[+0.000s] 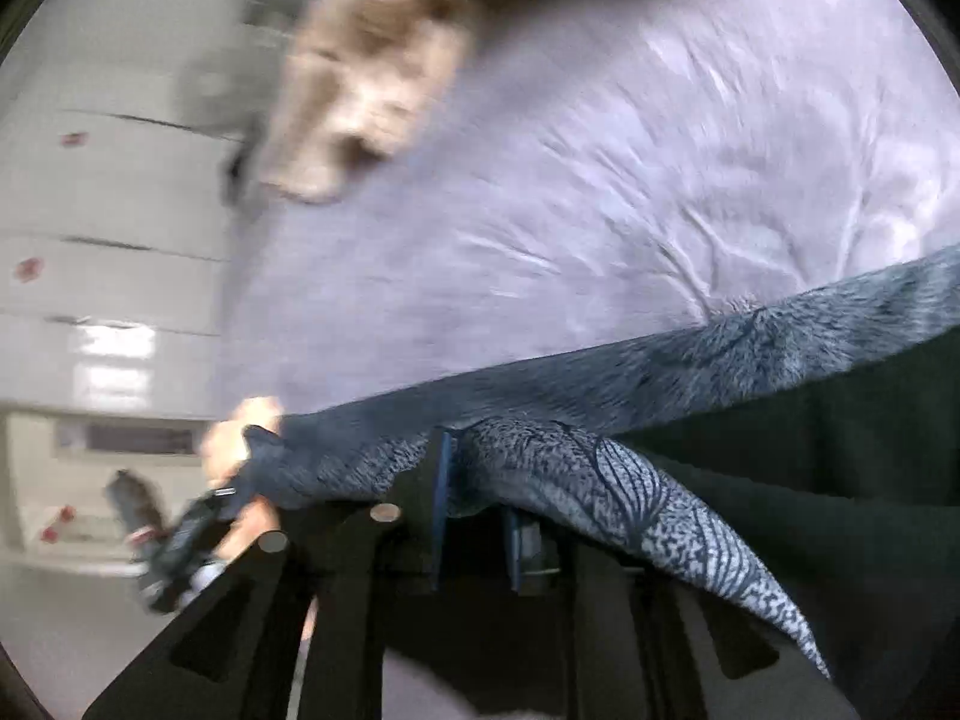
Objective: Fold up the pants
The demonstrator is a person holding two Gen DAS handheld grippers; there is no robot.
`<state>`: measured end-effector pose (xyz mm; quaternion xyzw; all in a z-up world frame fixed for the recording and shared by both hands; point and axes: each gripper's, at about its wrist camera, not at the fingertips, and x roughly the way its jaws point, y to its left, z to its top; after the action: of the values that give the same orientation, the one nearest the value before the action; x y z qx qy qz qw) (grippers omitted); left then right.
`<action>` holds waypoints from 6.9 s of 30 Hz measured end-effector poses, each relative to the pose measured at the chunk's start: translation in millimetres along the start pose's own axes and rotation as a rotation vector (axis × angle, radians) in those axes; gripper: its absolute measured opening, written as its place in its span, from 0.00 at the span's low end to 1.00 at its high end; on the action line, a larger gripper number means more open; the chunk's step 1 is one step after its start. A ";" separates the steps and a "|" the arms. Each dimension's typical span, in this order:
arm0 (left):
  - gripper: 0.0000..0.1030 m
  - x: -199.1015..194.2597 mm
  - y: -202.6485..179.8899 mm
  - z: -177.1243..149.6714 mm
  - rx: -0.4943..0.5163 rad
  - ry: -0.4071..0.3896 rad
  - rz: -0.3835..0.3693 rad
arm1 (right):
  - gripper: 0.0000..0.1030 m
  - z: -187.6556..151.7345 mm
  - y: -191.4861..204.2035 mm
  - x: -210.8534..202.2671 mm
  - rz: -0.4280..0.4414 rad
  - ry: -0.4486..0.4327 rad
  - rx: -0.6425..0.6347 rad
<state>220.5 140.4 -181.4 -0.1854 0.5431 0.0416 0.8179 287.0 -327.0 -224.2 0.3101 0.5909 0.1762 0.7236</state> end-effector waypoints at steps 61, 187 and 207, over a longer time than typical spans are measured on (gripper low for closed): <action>0.60 -0.9 -380.8 -229.5 0.551 0.451 -0.406 | 0.15 -254.4 -251.5 -250.8 0.422 -0.106 0.567; 1.00 48.5 -29.0 -39.6 0.337 0.105 0.249 | 0.72 -199.1 -21.0 -29.1 0.351 0.211 0.322; 1.00 49.4 -27.7 -42.8 0.359 0.092 0.235 | 0.10 -157.4 -35.1 -67.6 0.052 0.113 0.152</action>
<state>210.7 93.2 -233.5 0.0261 0.5965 0.0306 0.8016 115.1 -357.3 -214.1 0.3688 0.6343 0.1670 0.6586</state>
